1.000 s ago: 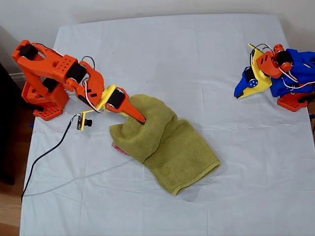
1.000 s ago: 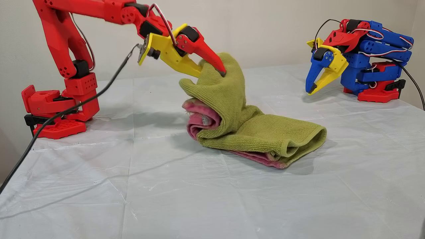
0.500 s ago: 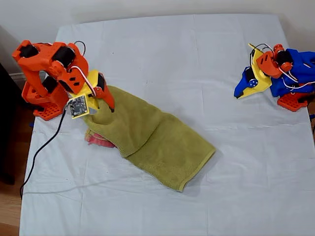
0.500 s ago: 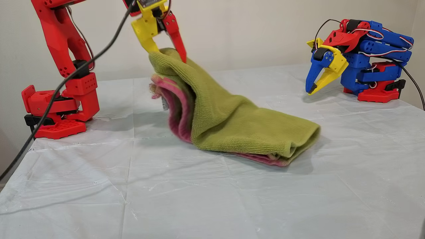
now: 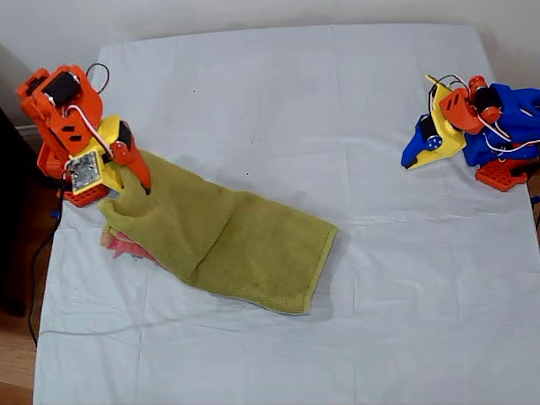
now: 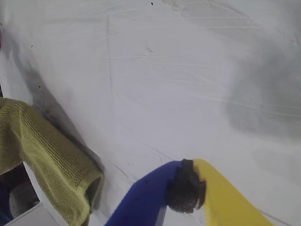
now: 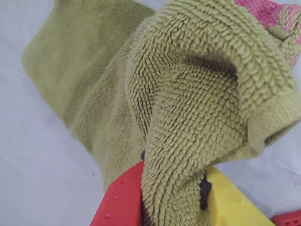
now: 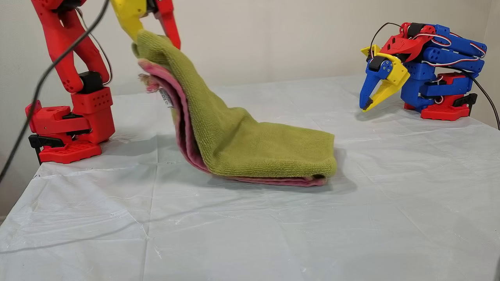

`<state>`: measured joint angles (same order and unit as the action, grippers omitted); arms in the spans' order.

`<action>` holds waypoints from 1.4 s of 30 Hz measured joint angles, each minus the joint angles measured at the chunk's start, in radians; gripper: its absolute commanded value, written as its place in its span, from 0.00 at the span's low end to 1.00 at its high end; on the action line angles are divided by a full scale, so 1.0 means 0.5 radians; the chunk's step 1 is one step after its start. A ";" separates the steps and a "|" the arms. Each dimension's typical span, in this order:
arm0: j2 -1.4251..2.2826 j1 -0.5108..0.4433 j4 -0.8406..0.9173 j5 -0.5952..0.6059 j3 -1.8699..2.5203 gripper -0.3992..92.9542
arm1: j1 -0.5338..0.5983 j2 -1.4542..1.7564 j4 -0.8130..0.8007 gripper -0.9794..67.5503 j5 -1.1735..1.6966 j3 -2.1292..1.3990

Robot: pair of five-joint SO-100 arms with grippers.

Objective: Fold the towel.

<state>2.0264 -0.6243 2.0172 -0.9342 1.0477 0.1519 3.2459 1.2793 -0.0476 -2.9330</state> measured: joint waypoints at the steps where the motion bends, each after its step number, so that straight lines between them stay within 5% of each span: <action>1: 0.003 -0.021 0.000 -0.015 0.000 0.00 | 0.000 0.000 0.000 0.02 0.000 0.000; 11: 0.009 -0.052 -0.006 -0.071 0.000 0.23 | 0.000 0.000 0.000 0.02 0.000 0.000; 28: -0.807 0.101 0.058 0.669 -0.868 0.73 | 0.000 0.000 0.000 0.02 0.000 0.000; 42: -1.193 0.423 0.025 1.086 -1.322 0.74 | 0.000 0.000 0.000 0.02 0.000 0.000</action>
<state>1.4297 -0.4126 2.0295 -0.3912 0.3866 0.1519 3.2459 1.2793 -0.0476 -2.9330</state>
